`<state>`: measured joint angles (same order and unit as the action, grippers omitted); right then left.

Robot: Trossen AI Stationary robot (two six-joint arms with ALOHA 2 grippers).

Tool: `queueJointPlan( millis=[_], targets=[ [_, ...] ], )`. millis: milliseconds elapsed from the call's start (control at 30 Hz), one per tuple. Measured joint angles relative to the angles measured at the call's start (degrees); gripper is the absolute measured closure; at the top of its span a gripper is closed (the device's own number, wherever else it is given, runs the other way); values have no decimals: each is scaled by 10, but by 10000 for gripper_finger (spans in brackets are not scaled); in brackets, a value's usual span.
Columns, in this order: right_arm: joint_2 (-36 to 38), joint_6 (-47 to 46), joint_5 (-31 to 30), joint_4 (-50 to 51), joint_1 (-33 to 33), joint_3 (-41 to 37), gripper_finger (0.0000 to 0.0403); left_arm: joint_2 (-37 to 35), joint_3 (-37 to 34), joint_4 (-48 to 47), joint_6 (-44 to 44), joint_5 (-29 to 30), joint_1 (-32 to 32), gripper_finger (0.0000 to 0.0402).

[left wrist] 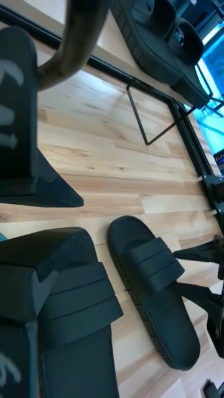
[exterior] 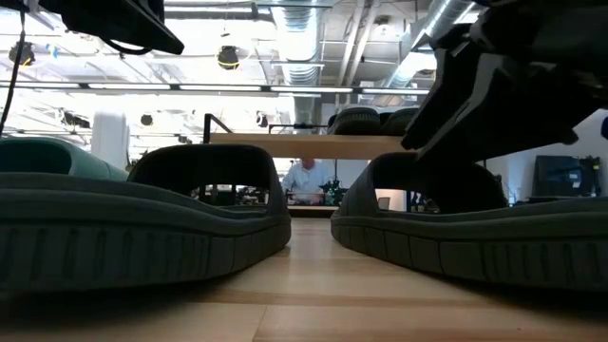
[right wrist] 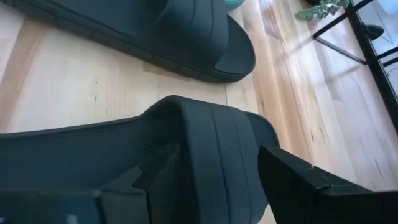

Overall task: Pick and place slides into the shelf
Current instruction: Put the black slipper under the shelf

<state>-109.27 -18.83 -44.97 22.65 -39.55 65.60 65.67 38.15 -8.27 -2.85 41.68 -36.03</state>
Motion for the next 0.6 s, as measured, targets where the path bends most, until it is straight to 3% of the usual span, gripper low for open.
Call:
queueJointPlan(
  millis=[400,600],
  targets=[
    [-15,15,17,-5,7,0,313,0,0,-1,0,10,0,346],
    [-48,14,19,-25,9,2,336,0,0,0,0,10,0,346]
  ],
)
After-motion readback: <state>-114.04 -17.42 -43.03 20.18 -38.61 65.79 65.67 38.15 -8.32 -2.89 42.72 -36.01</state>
